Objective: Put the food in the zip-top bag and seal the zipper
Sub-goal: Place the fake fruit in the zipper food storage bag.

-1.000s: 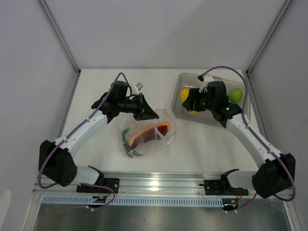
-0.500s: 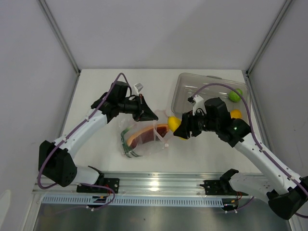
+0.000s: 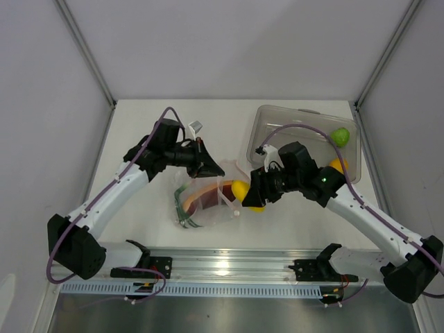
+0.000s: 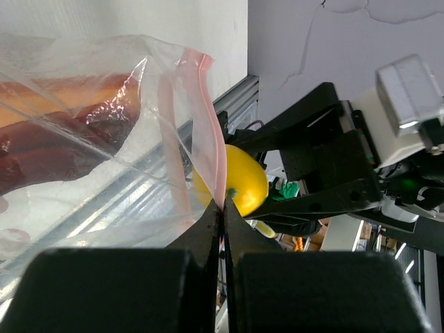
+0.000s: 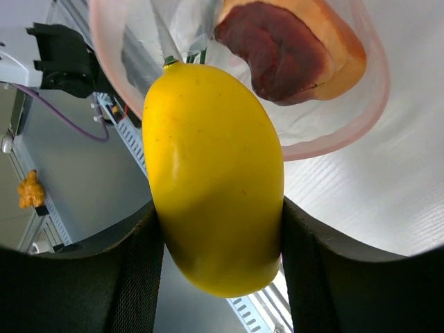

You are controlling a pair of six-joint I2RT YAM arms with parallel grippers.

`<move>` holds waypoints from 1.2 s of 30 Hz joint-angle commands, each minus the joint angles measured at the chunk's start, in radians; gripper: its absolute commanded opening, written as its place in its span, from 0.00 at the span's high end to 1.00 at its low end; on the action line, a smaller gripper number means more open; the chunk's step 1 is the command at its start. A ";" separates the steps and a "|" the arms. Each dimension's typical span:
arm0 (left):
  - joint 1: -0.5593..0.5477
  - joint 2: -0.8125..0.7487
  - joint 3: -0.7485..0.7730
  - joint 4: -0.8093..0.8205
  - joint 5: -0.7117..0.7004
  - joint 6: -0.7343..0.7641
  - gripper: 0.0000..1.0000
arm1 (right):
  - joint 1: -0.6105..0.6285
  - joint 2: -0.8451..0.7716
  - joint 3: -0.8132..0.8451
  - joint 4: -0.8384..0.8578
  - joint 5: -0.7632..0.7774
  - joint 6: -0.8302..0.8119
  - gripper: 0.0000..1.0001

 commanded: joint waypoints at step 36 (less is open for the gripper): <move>-0.061 -0.138 -0.021 0.001 -0.022 -0.027 0.99 | 0.074 0.317 0.233 0.117 -0.079 0.050 0.12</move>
